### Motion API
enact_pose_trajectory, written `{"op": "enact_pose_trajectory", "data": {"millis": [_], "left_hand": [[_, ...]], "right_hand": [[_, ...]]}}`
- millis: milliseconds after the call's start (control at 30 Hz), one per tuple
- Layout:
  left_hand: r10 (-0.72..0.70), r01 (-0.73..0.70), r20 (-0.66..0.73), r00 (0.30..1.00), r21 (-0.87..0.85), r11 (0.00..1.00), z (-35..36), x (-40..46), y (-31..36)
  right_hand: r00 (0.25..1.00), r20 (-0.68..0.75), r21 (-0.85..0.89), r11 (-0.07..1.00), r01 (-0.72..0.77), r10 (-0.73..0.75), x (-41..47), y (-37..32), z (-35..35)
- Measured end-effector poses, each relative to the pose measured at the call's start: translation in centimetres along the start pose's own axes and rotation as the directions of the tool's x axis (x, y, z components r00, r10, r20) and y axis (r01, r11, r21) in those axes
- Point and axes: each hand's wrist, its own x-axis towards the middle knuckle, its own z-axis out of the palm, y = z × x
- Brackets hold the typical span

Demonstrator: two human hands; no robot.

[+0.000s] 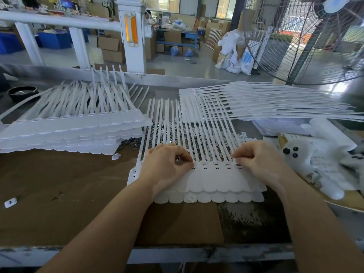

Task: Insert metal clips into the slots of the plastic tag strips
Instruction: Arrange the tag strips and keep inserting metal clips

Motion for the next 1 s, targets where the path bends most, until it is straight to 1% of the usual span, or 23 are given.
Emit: {"op": "enact_pose_trajectory", "data": {"millis": [267, 467, 733, 1000], "left_hand": [[-0.004, 0.004, -0.006, 1.000, -0.010, 1.000, 0.00, 0.00, 0.06], [-0.004, 0.004, -0.006, 1.000, -0.012, 1.000, 0.02, 0.03, 0.07], [-0.006, 0.006, 0.003, 1.000, -0.007, 1.000, -0.05, 0.04, 0.02], [-0.008, 0.008, 0.006, 1.000, -0.005, 1.000, -0.03, 0.04, -0.02]], "right_hand": [[0.995, 0.055, -0.009, 0.997, -0.077, 0.077, 0.14, -0.02, -0.87], [0.988, 0.047, -0.016, 0.989, -0.146, 0.147, 0.33, -0.15, -0.58], [0.965, 0.044, 0.046, 0.964, -0.261, 0.259, 0.86, -0.48, -0.48], [0.955, 0.038, 0.072, 0.952, -0.297, 0.295, 0.85, -0.70, -0.44]]}}
